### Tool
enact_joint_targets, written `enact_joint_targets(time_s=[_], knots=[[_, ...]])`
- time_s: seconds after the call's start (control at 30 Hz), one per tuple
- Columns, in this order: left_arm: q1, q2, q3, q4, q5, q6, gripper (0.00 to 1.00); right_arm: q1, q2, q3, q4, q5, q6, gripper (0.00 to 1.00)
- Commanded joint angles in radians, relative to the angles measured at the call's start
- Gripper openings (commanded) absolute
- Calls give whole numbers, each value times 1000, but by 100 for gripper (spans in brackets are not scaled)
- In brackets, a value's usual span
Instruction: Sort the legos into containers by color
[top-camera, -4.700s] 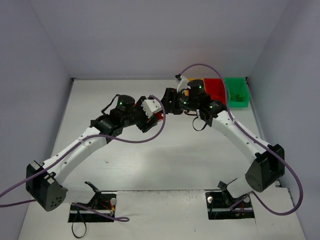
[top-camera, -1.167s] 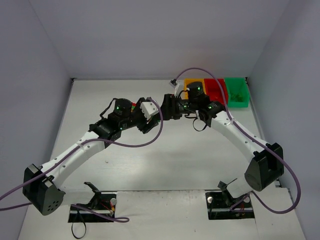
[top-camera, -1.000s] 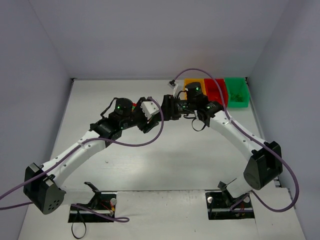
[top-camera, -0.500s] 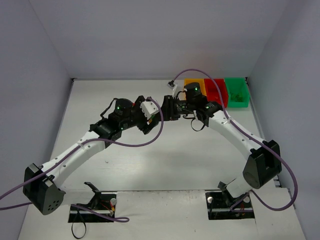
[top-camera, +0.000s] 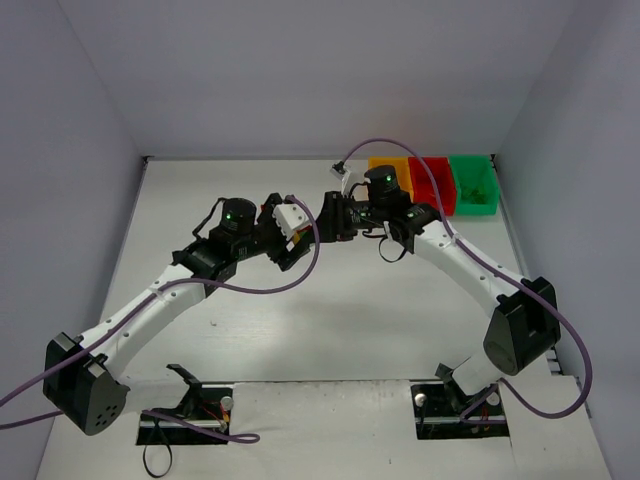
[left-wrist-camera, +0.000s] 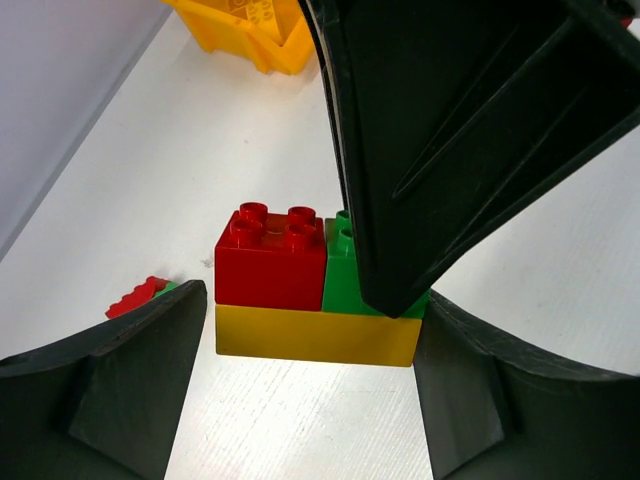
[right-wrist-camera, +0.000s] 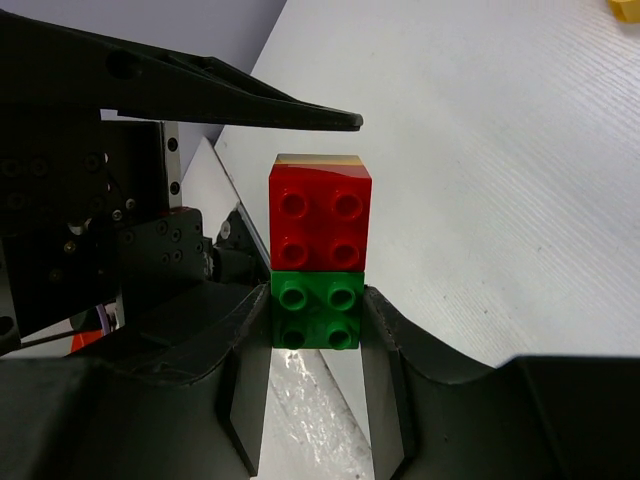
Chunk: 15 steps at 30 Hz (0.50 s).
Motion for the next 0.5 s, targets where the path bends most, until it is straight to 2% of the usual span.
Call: enact_joint_targets(time_s=[0.0,0.37,0.47], knots=[[35,-25,17,22,16,20,73,2,-22,36,63,-47,4,0],[45,-22,9,5,33,31,72,2,-23,31,85,-49,19,0],[58,-19,12,11,56,26,63,2,-25,31,85,-49,22,0]])
